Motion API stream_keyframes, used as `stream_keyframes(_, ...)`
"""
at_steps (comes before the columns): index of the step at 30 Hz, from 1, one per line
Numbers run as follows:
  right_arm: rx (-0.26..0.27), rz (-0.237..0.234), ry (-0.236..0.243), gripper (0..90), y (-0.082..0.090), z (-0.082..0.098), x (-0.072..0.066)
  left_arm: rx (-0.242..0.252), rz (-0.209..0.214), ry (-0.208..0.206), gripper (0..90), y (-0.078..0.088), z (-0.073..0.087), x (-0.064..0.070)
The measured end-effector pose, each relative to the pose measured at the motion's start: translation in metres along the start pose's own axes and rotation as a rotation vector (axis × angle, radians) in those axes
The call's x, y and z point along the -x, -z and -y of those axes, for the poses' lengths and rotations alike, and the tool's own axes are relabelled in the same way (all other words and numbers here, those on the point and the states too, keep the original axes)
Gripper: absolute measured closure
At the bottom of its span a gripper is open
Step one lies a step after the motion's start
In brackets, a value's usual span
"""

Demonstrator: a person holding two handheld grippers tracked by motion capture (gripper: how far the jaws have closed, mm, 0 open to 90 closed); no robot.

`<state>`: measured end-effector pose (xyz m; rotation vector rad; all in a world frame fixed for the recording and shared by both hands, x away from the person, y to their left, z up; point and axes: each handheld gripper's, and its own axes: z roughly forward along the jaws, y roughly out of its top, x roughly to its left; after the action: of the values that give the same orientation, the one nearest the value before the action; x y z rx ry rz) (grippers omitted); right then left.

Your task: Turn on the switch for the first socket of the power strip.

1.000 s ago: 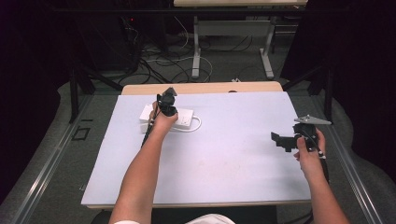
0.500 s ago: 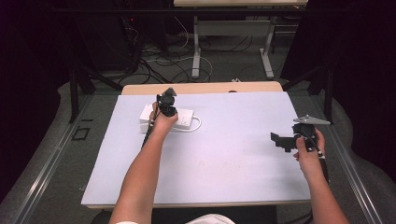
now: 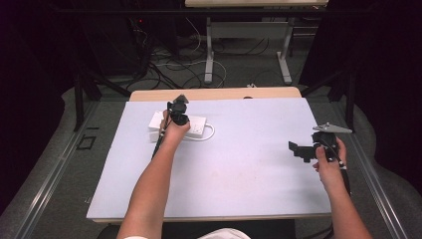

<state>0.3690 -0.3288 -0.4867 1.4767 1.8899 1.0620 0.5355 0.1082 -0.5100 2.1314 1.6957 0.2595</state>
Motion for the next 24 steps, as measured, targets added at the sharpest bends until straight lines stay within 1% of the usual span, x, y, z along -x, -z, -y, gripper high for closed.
stream_keyframes(2, -0.012, -0.002, 0.004, 0.0, 0.0016, 0.0005, 0.0014, -0.001, 0.001, -0.004, 89.7, 0.0000, -0.0002, -0.0004)
stream_keyframes(4, -0.006, 0.005, -0.004, 0.0, 0.0021, 0.0014, 0.0015, 0.006, 0.004, 0.005, 89.7, -0.0004, -0.0001, -0.0004)
stream_keyframes(6, -0.001, 0.001, 0.005, 0.0, 0.0030, 0.0012, 0.0034, 0.010, 0.006, 0.006, 89.5, -0.0006, -0.0001, -0.0004)
stream_keyframes(7, 0.006, 0.008, -0.003, 0.0, 0.0032, 0.0013, 0.0031, 0.013, 0.006, 0.005, 89.5, -0.0008, -0.0001, -0.0003)
stream_keyframes(8, 0.001, 0.010, -0.009, 0.0, 0.0041, 0.0015, 0.0031, 0.009, 0.004, -0.003, 89.3, -0.0005, -0.0003, -0.0008)
stream_keyframes(11, -0.004, 0.001, -0.012, 0.0, 0.0037, 0.0017, 0.0040, 0.011, 0.006, 0.000, 89.0, -0.0006, -0.0004, -0.0007)
stream_keyframes(12, 0.004, 0.011, -0.010, 0.0, 0.0026, 0.0018, 0.0037, 0.011, 0.003, -0.007, 88.7, -0.0004, -0.0003, -0.0009)
stream_keyframes(13, 0.000, 0.012, -0.006, 0.0, 0.0031, 0.0015, 0.0037, 0.013, 0.006, -0.002, 88.2, -0.0005, 0.0001, 0.0000)
stream_keyframes(15, -0.003, 0.002, 0.001, 0.0, 0.0030, 0.0010, 0.0032, 0.018, 0.001, -0.021, 87.1, -0.0004, 0.0006, 0.0004)
stream_keyframes(16, -0.008, 0.004, -0.004, 0.0, 0.0031, 0.0010, 0.0023, 0.028, 0.007, -0.010, 86.4, -0.0012, 0.0010, 0.0018)
stream_keyframes(17, -0.007, 0.003, 0.000, 0.0, 0.0028, 0.0010, 0.0028, 0.027, 0.007, -0.013, 85.8, -0.0011, 0.0010, 0.0021)
stream_keyframes(18, -0.008, 0.003, -0.001, 0.0, 0.0027, 0.0011, 0.0029, 0.025, 0.003, -0.027, 85.1, -0.0007, 0.0009, 0.0019)
stream_keyframes(19, -0.009, 0.006, 0.002, 0.0, 0.0028, 0.0012, 0.0031, 0.028, 0.008, -0.022, 84.1, -0.0011, 0.0011, 0.0029)
stream_keyframes(20, -0.007, 0.000, -0.002, 0.0, 0.0022, 0.0014, 0.0031, 0.028, 0.003, -0.033, 83.3, -0.0010, 0.0008, 0.0030)
stream_keyframes(21, -0.006, 0.001, -0.001, 0.0, 0.0022, 0.0014, 0.0032, 0.033, 0.008, -0.027, 82.6, -0.0015, 0.0011, 0.0039)
stream_keyframes(22, -0.010, 0.004, 0.002, 0.0, 0.0028, 0.0012, 0.0034, 0.028, 0.005, -0.040, 82.1, -0.0011, 0.0008, 0.0036)
stream_keyframes(24, -0.008, 0.005, 0.000, 0.0, 0.0028, 0.0012, 0.0037, 0.031, 0.004, -0.041, 80.8, -0.0011, 0.0008, 0.0041)
